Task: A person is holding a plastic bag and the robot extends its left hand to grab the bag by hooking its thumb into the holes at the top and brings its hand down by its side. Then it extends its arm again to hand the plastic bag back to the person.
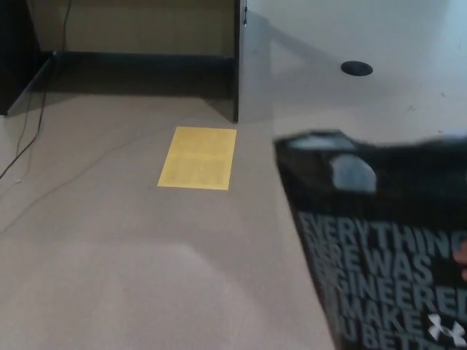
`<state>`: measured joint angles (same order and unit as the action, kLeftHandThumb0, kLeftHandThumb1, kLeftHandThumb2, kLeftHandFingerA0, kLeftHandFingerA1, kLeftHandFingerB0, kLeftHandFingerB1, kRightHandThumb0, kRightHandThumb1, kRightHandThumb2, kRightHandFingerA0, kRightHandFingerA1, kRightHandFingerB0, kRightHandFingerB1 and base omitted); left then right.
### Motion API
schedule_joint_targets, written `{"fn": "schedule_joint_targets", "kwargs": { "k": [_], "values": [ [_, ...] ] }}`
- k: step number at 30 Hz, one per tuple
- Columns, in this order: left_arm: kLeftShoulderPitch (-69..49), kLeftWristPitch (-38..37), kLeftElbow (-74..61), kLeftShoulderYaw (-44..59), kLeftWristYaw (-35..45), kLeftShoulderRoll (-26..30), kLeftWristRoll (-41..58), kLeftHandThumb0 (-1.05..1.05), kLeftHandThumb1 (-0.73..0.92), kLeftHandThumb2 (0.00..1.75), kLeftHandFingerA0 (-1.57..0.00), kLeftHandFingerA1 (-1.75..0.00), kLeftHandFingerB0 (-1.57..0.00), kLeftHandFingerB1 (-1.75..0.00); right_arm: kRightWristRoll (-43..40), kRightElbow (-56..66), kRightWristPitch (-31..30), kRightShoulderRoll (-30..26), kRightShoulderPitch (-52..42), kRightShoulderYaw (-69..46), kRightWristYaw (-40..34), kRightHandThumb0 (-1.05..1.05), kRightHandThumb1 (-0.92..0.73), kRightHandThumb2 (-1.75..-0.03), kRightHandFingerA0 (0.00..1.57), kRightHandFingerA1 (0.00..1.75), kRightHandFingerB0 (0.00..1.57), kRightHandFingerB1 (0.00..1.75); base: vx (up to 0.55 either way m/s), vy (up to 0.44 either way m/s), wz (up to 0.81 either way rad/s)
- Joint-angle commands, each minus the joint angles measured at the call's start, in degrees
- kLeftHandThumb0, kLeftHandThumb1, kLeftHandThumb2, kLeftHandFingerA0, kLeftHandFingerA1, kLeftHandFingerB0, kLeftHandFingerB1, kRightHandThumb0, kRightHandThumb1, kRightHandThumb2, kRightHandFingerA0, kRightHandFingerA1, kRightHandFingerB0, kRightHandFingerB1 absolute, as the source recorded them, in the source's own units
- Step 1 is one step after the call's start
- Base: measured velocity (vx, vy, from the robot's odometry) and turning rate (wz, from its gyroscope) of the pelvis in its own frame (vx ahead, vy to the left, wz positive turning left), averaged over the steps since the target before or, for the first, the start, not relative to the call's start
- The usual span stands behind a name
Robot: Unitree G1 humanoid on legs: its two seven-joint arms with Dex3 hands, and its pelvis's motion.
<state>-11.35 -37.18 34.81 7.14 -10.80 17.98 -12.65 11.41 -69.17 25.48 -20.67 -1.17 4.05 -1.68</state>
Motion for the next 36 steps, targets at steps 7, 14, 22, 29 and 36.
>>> {"fn": "schedule_joint_targets", "kwargs": {
  "k": [7,14,22,29,36],
  "values": [
    [2.0,4.9,-42.3,-0.6,3.7,-0.1,-3.1,-0.28,0.3,0.87,-0.08,-0.53,-0.06,-0.5,-0.4,-0.7,1.0,-1.1,0.6,-0.9,0.5,-0.52,-0.62,-0.77,0.27,0.43,0.19,0.39,0.0,0.0,0.0],
    [8.9,10.1,-52.6,-2.4,4.8,-1.5,-8.1,-0.52,0.47,0.55,-0.17,-0.35,-0.2,-0.28,-0.2,-0.5,1.0,-1.3,0.6,-0.7,0.5,-0.54,-0.62,-0.8,0.28,0.45,0.18,0.39,0.0,0.0,0.0],
    [18.4,17.6,-60.4,-4.8,6.8,-3.3,-15.4,-0.61,0.39,0.71,-0.06,-0.36,-0.1,-0.28,-0.1,-0.6,1.0,-1.0,0.2,-0.7,0.1,-0.47,-0.73,-0.62,0.34,0.37,0.22,0.3,0.0,0.0,0.0],
    [25.5,21.5,-62.3,-7.7,7.0,-5.5,-21.0,-0.62,0.39,0.72,-0.05,-0.35,-0.09,-0.26,0.8,-0.5,0.8,-1.4,0.1,0.0,-0.6,-0.53,-0.62,-0.8,0.28,0.45,0.17,0.39,0.0,0.0,0.0],
    [34.7,26.1,-59.0,-11.1,7.9,-7.2,-25.5,-0.65,0.39,0.71,-0.06,-0.39,-0.02,-0.29,1.0,-0.7,0.7,-1.2,-0.1,0.0,-1.1,-0.54,-0.61,-0.79,0.29,0.45,0.18,0.39,0.0,0.0,0.0]
  ]
}}
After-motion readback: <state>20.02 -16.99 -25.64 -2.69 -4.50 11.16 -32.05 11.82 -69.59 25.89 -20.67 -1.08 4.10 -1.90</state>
